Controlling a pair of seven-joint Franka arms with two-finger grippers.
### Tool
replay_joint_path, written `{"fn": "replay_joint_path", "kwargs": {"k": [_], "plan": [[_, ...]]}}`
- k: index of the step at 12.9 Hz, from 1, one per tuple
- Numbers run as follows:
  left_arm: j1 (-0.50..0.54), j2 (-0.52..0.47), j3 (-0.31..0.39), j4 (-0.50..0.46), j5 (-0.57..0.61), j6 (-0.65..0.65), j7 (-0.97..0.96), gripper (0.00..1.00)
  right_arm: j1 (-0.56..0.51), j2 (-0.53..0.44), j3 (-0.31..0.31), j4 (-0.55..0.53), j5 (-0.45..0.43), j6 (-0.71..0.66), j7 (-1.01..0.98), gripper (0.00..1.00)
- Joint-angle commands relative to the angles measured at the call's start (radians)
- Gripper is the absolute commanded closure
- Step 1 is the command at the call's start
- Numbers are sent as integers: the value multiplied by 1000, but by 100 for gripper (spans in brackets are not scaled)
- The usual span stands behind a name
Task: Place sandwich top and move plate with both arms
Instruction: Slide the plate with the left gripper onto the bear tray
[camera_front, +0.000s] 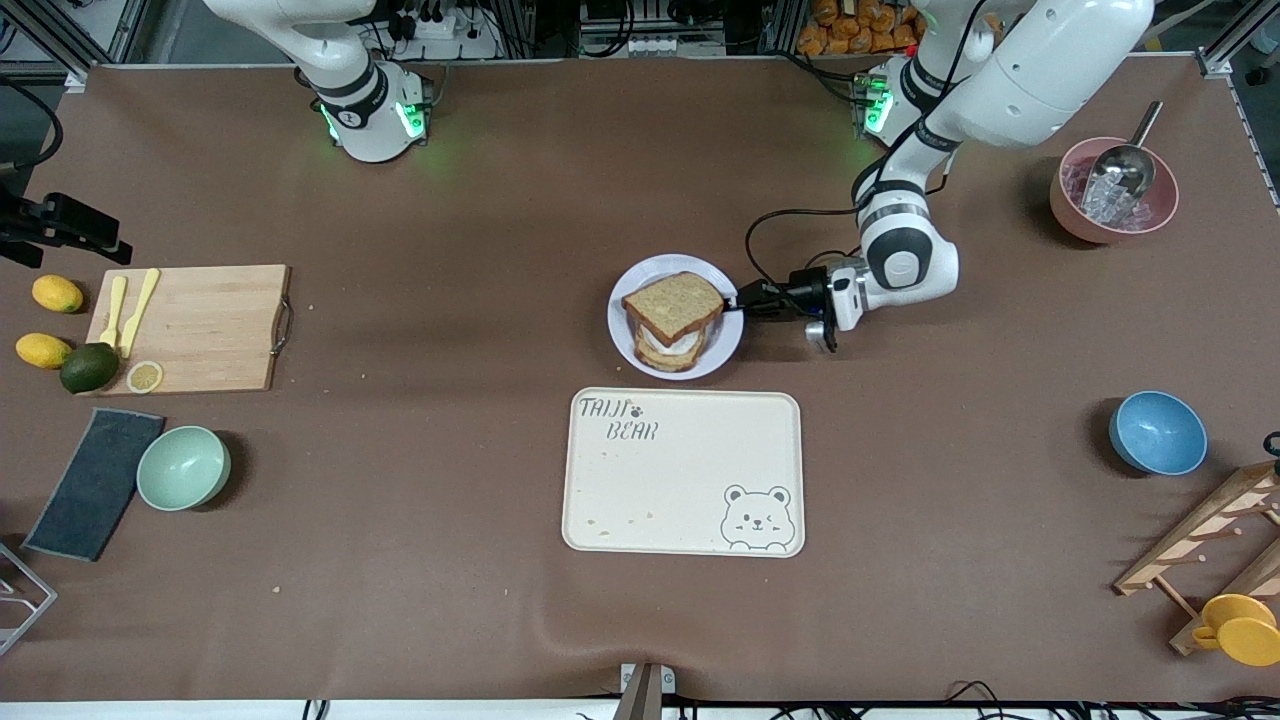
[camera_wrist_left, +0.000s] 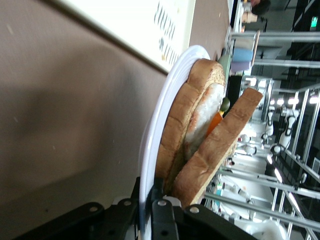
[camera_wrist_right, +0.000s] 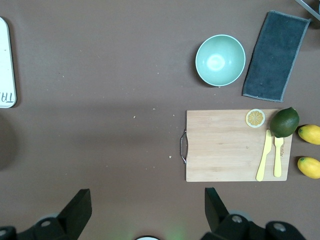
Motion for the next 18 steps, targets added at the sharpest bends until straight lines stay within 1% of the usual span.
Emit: {"fn": "replay_joint_path", "kwargs": {"k": [1,4,6,8,11,13,16,18], "plan": [[71,-79,-18,-36,-29,0,-32,100,2,-4,0,-8,-15,3,15,0],[141,-94,-18,-25,-30,0,-55,100,4,-3,-1,-8,-17,3,15,0],[177,-95,-16,5,-30,3,-83,100,4,-3,-1,-8,-15,3,15,0],[175,-90,-15,54,-30,73,-152,100,2,-1,0,-8,-15,3,15,0],[158,-66,-16,132,-30,173,-244,100,4,1,-1,-8,-15,3,15,0],[157,-32,-18,178,-39,184,-249,100,4,1,0,-8,-15,4,15,0],[70,13,-16,261,-194,257,-247,100,4,1,0,-6,-17,4,15,0],[20,46,-15,307,-237,308,-244,100,4,1,-1,-8,-17,4,15,0]]}}
